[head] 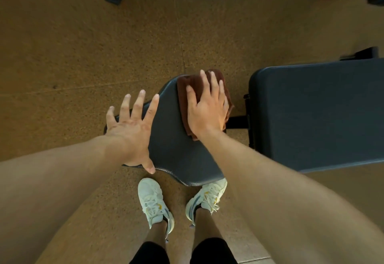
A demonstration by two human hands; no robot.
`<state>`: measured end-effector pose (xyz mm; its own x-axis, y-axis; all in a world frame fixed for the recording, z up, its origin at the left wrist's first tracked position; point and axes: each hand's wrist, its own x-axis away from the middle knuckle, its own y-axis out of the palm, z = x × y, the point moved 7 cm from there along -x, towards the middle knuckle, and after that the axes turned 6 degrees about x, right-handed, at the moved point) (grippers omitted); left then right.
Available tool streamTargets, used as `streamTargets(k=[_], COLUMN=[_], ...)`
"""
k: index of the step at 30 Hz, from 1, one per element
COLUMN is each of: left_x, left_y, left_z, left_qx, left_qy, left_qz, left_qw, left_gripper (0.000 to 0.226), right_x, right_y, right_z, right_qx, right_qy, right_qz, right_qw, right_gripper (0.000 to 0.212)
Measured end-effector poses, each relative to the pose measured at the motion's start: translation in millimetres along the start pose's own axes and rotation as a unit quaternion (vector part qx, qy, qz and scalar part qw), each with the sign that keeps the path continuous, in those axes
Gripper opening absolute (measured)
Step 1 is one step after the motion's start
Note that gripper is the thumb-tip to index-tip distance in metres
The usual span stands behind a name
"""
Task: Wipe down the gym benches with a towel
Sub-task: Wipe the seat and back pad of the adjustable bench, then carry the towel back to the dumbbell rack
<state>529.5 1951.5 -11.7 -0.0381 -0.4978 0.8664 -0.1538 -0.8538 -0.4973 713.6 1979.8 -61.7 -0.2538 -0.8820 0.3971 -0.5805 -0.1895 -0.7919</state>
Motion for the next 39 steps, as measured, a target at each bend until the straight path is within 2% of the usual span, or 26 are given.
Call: streamTargets(k=[4,8,11,16,19,21,24,25,26,27,29,31,33,35,37,39], left_x=[1,2,1,2,9,18,47,59,76,98,146,197,249,292,321,350], left_y=[-2,-4,-5,-5,-3,-9,-8,-5,1,9,27,44,56,58,56,49], left_z=[3,5,3,2,3,-2,-29,-43,-59,-77,-106,-124,-133,-139,-150,-166], left_qx=[0.002,0.009,0.003,-0.008,0.009,0.036,0.152,0.237,0.348,0.466,0.649,0.763,0.817,0.849,0.871,0.847], left_qy=[-0.007,-0.01,-0.011,-0.001,0.025,0.069,0.16,0.164,0.144,0.106,0.01,-0.054,-0.069,-0.075,-0.09,-0.125], left_qz=[-0.008,-0.01,-0.01,-0.003,0.014,0.066,0.062,0.043,0.016,-0.004,-0.025,-0.063,-0.114,-0.107,-0.026,0.091], left_qw=[1.0,1.0,1.0,1.0,1.0,0.995,0.973,0.957,0.926,0.878,0.761,0.641,0.56,0.511,0.482,0.509], left_gripper=[0.176,0.176,0.176,0.175,0.173,0.156,0.097,0.082,0.07,0.06,0.047,0.043,0.046,0.046,0.038,0.026], right_x=[1,75,128,168,188,202,219,226,235,245,268,290,316,333,344,351], right_y=[-5,3,13,12,8,2,1,-3,-8,-14,-26,-45,-63,-83,-94,-105], right_z=[29,84,109,99,62,24,-30,-47,-65,-84,-123,-163,-197,-224,-240,-255], right_qx=[-0.018,-0.073,-0.062,-0.068,-0.045,-0.045,-0.098,-0.157,-0.216,-0.267,-0.369,-0.426,-0.425,-0.396,-0.346,-0.276], right_qy=[0.011,0.142,0.232,0.351,0.352,0.321,0.276,0.263,0.267,0.279,0.289,0.287,0.277,0.25,0.217,0.153], right_qz=[-0.018,-0.045,-0.065,-0.042,-0.06,-0.092,-0.154,-0.162,-0.174,-0.189,-0.223,-0.249,-0.277,-0.309,-0.353,-0.397], right_qw=[1.0,0.986,0.969,0.933,0.933,0.941,0.944,0.938,0.923,0.903,0.855,0.821,0.816,0.828,0.841,0.862], right_gripper=[0.061,0.065,0.066,0.063,0.061,0.058,0.05,0.045,0.041,0.037,0.03,0.022,0.022,0.025,0.026,0.028])
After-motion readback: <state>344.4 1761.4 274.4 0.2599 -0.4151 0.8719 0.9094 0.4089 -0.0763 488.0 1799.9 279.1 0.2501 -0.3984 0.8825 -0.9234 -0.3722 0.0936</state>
